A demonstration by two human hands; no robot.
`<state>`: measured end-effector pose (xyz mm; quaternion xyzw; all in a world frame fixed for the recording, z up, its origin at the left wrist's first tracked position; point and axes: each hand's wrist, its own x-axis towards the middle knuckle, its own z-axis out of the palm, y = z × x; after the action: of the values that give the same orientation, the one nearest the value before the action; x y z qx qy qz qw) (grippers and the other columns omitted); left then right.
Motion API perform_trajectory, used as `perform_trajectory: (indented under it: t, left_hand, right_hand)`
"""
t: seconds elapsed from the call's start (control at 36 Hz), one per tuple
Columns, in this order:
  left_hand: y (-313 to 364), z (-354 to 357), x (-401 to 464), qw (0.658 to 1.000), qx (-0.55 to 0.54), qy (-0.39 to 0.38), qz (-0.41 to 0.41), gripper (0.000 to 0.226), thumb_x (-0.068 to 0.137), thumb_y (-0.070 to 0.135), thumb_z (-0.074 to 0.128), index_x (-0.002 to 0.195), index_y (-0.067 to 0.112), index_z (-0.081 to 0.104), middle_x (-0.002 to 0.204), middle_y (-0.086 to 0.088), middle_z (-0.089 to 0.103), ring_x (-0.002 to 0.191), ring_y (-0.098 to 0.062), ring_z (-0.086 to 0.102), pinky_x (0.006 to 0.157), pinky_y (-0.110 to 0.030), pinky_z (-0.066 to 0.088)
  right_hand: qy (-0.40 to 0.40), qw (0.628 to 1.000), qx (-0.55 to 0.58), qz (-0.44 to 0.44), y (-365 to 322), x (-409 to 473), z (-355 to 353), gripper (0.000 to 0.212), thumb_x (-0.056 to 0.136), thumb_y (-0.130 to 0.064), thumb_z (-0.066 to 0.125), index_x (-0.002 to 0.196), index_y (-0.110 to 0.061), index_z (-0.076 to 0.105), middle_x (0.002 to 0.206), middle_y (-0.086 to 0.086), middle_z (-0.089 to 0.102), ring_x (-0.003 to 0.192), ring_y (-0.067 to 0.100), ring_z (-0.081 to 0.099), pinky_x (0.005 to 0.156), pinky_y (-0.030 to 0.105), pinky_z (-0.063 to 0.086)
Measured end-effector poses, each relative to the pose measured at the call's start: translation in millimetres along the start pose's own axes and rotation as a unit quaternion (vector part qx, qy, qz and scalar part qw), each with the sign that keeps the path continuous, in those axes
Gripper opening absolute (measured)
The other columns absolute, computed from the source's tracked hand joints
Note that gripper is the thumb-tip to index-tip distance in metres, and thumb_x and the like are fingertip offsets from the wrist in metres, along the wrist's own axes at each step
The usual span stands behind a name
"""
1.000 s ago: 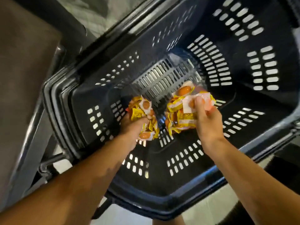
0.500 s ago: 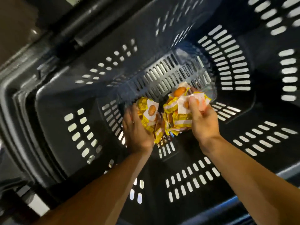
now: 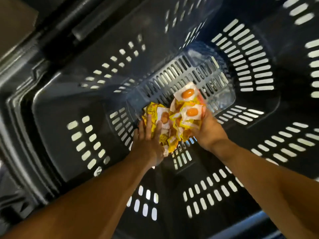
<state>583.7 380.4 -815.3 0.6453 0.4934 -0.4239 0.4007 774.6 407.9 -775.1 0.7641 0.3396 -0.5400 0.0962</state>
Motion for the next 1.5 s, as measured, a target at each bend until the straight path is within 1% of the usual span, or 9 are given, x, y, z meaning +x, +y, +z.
perform_trajectory:
  t: [0.25, 0.42, 0.56, 0.81, 0.92, 1.0, 1.06, 1.19, 1.5]
  left_hand:
    - [-21, -57, -111, 0.998, -0.032, 0.051, 0.025, 0.088, 0.095, 0.049, 0.049, 0.159, 0.028, -0.008, 0.164, 0.0, -0.026, 0.15, -0.029, -0.026, 0.124, -0.049, -0.01]
    - [-32, -124, -251, 0.978, -0.141, 0.123, 0.089, 0.07, 0.097, 0.028, 0.055, 0.158, 0.023, 0.022, 0.167, -0.002, 0.014, 0.153, -0.022, 0.012, 0.125, -0.035, 0.011]
    - [-41, -183, -381, 0.947, -0.263, 0.176, 0.057, 0.054, 0.097, 0.014, 0.058, 0.149, 0.014, 0.044, 0.156, -0.005, 0.04, 0.145, -0.018, 0.036, 0.12, -0.029, 0.025]
    - [-40, -233, -566, 0.902, -0.334, 0.271, 0.023, 0.053, 0.097, 0.012, 0.06, 0.147, 0.01, 0.045, 0.156, -0.01, 0.04, 0.144, -0.022, 0.036, 0.121, -0.03, 0.021]
    - [-33, -218, -625, 0.88, -0.347, 0.321, 0.039, 0.052, 0.098, 0.012, 0.06, 0.148, 0.013, 0.045, 0.158, -0.007, 0.036, 0.148, -0.02, 0.029, 0.114, -0.016, 0.014]
    - [-30, -194, -656, 0.873, -0.337, 0.351, 0.017, 0.055, 0.101, 0.023, 0.057, 0.152, 0.021, 0.038, 0.162, 0.001, 0.03, 0.15, -0.015, 0.021, 0.11, -0.009, 0.0]
    - [-31, -178, -676, 0.868, -0.34, 0.363, 0.014, 0.056, 0.101, 0.026, 0.056, 0.153, 0.02, 0.036, 0.163, 0.001, 0.028, 0.152, -0.015, 0.018, 0.115, -0.014, 0.0]
    - [-46, -134, -723, 0.847, -0.344, 0.406, 0.003, 0.06, 0.102, 0.029, 0.054, 0.155, 0.02, 0.03, 0.164, 0.001, 0.021, 0.154, -0.015, 0.011, 0.121, -0.019, 0.0]
    - [-134, -42, -810, 0.765, -0.405, 0.498, -0.055, 0.058, 0.1, 0.029, 0.057, 0.154, 0.025, 0.033, 0.164, 0.008, 0.018, 0.155, -0.014, 0.004, 0.125, -0.035, 0.009]
  right_hand:
    - [0.002, 1.0, 0.011, -0.019, -17, -101, -36, 0.061, 0.095, -0.027, 0.066, 0.15, -0.023, 0.041, 0.142, 0.009, 0.053, 0.13, 0.029, 0.054, 0.111, 0.046, 0.044]
    - [0.015, 0.999, 0.039, -0.033, -53, -204, -79, 0.051, 0.092, -0.022, 0.067, 0.141, -0.019, 0.054, 0.134, 0.015, 0.061, 0.124, 0.035, 0.059, 0.105, 0.043, 0.047]
    - [0.001, 0.995, 0.049, -0.084, -83, -306, -119, 0.051, 0.094, -0.018, 0.069, 0.142, -0.012, 0.053, 0.138, 0.015, 0.061, 0.127, 0.033, 0.058, 0.108, 0.044, 0.044]
    - [-0.012, 0.979, -0.012, -0.204, -130, -463, -181, 0.059, 0.096, -0.019, 0.068, 0.15, -0.011, 0.045, 0.142, 0.015, 0.059, 0.13, 0.032, 0.057, 0.109, 0.041, 0.044]
    - [-0.007, 0.963, -0.024, -0.27, -140, -519, -195, 0.057, 0.098, -0.02, 0.066, 0.15, -0.012, 0.044, 0.142, 0.015, 0.056, 0.131, 0.031, 0.055, 0.11, 0.046, 0.044]
    - [-0.007, 0.948, -0.037, -0.317, -140, -553, -198, 0.058, 0.099, -0.02, 0.066, 0.152, -0.015, 0.042, 0.143, 0.011, 0.055, 0.131, 0.025, 0.054, 0.107, 0.033, 0.044]
    - [-0.009, 0.94, -0.051, -0.338, -139, -571, -198, 0.057, 0.099, -0.022, 0.065, 0.151, -0.015, 0.042, 0.143, 0.004, 0.054, 0.131, 0.022, 0.054, 0.103, 0.024, 0.042]
    - [-0.029, 0.922, -0.079, -0.377, -144, -611, -188, 0.055, 0.098, -0.028, 0.067, 0.148, -0.021, 0.046, 0.14, -0.004, 0.055, 0.13, 0.017, 0.055, 0.108, 0.038, 0.048]
    - [-0.015, 0.878, -0.169, -0.448, -205, -685, -128, 0.065, 0.095, -0.033, 0.07, 0.152, -0.024, 0.042, 0.155, -0.006, 0.044, 0.143, 0.011, 0.04, 0.119, 0.034, 0.035]
